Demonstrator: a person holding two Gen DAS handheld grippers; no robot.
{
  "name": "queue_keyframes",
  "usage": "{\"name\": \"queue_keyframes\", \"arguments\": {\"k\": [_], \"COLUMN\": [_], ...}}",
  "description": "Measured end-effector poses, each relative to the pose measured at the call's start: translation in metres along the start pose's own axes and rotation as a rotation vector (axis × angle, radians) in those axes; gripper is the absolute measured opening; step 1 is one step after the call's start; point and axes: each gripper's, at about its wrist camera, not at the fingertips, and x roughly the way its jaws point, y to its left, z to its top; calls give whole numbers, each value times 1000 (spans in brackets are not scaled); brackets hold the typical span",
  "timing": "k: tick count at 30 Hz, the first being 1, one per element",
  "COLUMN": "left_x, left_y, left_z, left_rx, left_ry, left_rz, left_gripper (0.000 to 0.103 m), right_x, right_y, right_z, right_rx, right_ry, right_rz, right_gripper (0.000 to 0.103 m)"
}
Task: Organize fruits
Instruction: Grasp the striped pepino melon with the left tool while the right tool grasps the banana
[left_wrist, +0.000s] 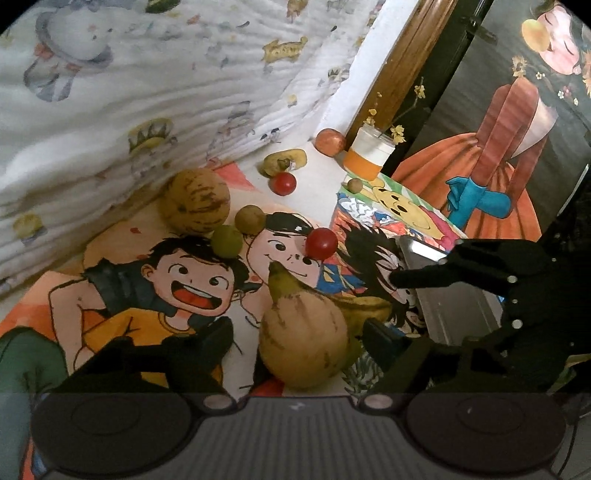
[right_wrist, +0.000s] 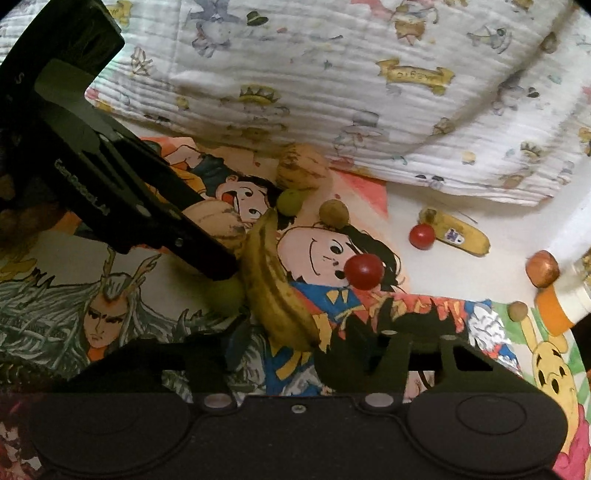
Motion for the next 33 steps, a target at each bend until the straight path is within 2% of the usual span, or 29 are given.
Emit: {"name": "queue_keyframes", "arguments": {"k": [6, 11, 15, 17, 19, 25, 29, 33], "left_x": [2, 0, -8, -13, -16, -21, -24, -26], "left_y": [4, 3, 4, 6, 8, 15, 19, 20], "left_z": [2, -1, -4, -5, -6, -8, -11, -14], "left_rx": [-46, -55, -82, -88, -100, -110, -114, -114], "left_ry": [12, 12, 17, 18, 22, 12, 0, -15], "left_rz": [-23, -16, 10, 27, 31, 37, 29, 19], "left_gripper": [57, 56, 56, 56, 56, 56, 56, 56], "right_x": [3, 1, -6, -7, -3, 9, 22, 34], "right_y": [-5, 1, 2, 1, -1, -26, -40, -37], "right_z": [1, -4, -4, -3, -1, 6, 6, 8], "right_rx": [10, 11, 39, 48, 69, 276, 432, 465], "right_ry": [-8, 0, 10, 20, 22, -9, -11, 0], "right_rz": [47, 33, 51, 69, 68, 134, 173, 154], "right_gripper": [39, 36, 29, 29, 33, 42, 43, 43]}}
